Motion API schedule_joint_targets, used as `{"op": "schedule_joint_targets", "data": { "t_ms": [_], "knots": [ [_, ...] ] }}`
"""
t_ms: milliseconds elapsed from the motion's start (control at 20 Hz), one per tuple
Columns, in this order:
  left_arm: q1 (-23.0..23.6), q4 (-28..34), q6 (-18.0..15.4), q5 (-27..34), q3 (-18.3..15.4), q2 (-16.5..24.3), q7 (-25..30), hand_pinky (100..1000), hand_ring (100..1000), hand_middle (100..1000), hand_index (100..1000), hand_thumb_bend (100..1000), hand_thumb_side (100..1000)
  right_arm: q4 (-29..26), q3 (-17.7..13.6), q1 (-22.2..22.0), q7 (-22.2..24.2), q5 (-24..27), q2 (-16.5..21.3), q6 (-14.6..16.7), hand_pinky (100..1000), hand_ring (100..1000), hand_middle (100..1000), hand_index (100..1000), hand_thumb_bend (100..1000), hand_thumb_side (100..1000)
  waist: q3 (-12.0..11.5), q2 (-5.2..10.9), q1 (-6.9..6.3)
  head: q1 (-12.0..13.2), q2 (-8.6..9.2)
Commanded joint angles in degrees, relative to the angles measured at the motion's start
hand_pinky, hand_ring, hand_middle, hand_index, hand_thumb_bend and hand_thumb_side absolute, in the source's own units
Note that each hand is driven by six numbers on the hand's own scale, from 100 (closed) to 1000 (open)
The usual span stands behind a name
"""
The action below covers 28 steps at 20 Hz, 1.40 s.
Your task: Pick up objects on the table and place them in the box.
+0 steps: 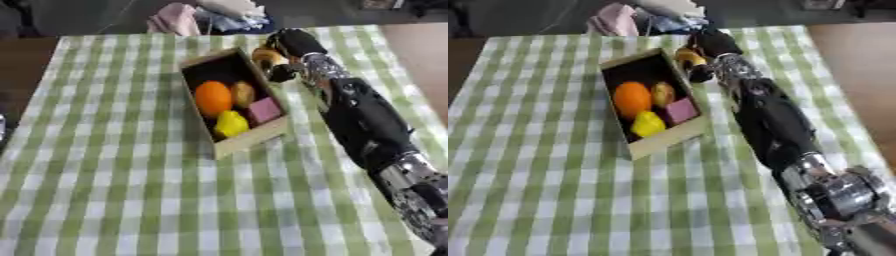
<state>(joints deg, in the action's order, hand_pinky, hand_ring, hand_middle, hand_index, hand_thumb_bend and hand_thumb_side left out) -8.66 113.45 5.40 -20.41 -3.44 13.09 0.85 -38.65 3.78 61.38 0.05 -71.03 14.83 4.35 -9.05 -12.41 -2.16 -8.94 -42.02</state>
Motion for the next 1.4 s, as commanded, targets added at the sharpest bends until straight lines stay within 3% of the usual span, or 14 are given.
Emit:
{"op": "schedule_joint_targets", "data": {
  "t_ms": [50, 550, 1150, 1350, 1400],
  "knots": [
    [-0.45, 1.15, -0.02, 0.15, -0.69, 0.93, -0.38, 728, 526, 668, 819, 100, 757, -3.32, 0.78, 1.95, 0.41, 0.32, 1.15, 1.11, 624, 580, 529, 180, 100, 225, 0.10, 0.41, 0.40, -0.35, 0.25],
    [-0.30, 1.15, 0.19, 0.14, -1.16, 1.17, -0.90, 728, 525, 663, 819, 100, 753, -10.06, 4.08, 3.06, 3.92, 3.32, 0.88, 4.97, 626, 582, 530, 182, 100, 216, 0.54, 0.87, 0.46, -0.73, -0.05],
    [-0.34, 1.15, 0.30, 0.24, -1.62, 1.19, -1.52, 728, 523, 660, 818, 100, 750, -14.71, 10.76, 2.73, 13.04, 8.44, -2.55, 10.40, 661, 615, 562, 196, 100, 241, 0.16, 1.03, 0.65, -1.81, 0.14],
    [-0.35, 1.15, 0.35, 0.20, -1.75, 1.25, -1.64, 728, 523, 659, 818, 100, 750, -12.40, 11.10, 1.83, 17.70, 7.42, -3.09, 9.90, 729, 706, 652, 490, 100, 287, 0.15, 1.07, 0.85, -1.70, 0.27],
    [-0.34, 1.15, 0.39, 0.19, -1.79, 1.25, -1.66, 728, 522, 659, 818, 100, 751, -11.84, 10.99, 1.66, 18.64, 6.70, -3.08, 9.49, 751, 730, 688, 670, 100, 310, 0.19, 1.08, 0.92, -1.64, 0.30]
  ]
}}
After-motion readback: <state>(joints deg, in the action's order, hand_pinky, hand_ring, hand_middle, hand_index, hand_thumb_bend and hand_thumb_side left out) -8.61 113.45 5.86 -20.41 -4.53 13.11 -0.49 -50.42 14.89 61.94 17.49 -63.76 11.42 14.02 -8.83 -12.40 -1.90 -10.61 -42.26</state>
